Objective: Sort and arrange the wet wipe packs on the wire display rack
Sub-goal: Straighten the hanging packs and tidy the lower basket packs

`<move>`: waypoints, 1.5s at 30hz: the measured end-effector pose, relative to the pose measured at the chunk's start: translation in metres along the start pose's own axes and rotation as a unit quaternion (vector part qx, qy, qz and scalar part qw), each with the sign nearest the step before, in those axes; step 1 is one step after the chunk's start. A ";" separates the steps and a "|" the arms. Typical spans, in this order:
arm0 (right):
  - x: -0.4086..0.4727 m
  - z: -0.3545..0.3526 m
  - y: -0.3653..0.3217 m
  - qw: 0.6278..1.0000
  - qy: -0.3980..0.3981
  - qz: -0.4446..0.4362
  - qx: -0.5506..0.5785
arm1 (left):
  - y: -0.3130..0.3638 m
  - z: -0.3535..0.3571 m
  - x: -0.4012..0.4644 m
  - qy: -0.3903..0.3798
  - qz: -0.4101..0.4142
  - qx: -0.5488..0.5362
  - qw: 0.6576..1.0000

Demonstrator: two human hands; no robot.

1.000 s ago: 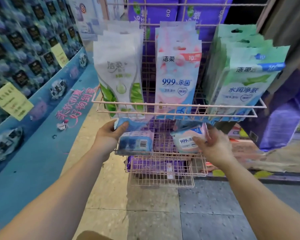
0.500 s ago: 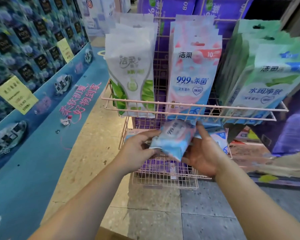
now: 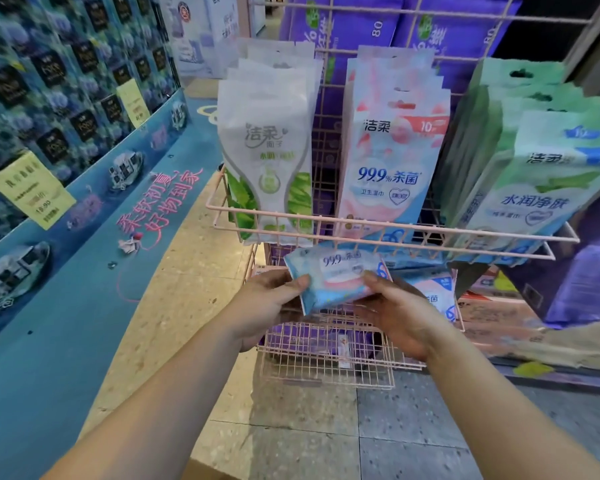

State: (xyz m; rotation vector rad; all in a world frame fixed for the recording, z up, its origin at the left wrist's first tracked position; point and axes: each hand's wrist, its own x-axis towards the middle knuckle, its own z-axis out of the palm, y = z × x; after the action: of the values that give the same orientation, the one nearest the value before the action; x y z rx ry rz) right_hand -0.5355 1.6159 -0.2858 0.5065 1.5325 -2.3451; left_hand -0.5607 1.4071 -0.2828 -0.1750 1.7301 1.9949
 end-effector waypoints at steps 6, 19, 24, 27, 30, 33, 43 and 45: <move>0.005 0.005 -0.006 0.992 0.051 -0.017 -0.117 | 0.010 -0.011 0.010 0.114 0.098 0.275 0.950; 0.023 0.013 0.013 0.961 0.239 -0.130 -0.054 | 0.042 -0.044 0.050 -0.067 0.020 0.764 0.642; 0.047 0.023 0.017 0.948 0.275 -0.150 -0.045 | 0.027 -0.056 0.050 -0.021 0.113 0.737 0.666; 0.053 0.028 0.019 0.946 0.284 -0.145 -0.064 | 0.022 -0.061 0.044 0.007 0.144 0.706 0.693; 0.054 0.029 0.017 0.957 0.249 -0.144 -0.027 | 0.021 -0.060 0.029 -0.001 0.166 0.629 0.759; 0.054 0.023 0.019 0.966 0.224 -0.130 -0.022 | 0.019 -0.058 0.022 0.016 0.158 0.481 0.862; 0.047 0.018 0.015 0.980 0.164 -0.110 -0.009 | 0.037 -0.032 0.037 -0.010 0.099 0.728 0.678; 0.047 0.017 0.012 0.982 0.158 -0.102 -0.014 | 0.035 -0.032 0.037 -0.004 0.109 0.756 0.646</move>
State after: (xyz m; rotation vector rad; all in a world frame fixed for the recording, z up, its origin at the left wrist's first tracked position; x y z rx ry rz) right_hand -0.5743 1.5933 -0.3102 0.7801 1.8312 -2.4831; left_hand -0.6153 1.3842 -0.2725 0.6266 2.8118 0.0574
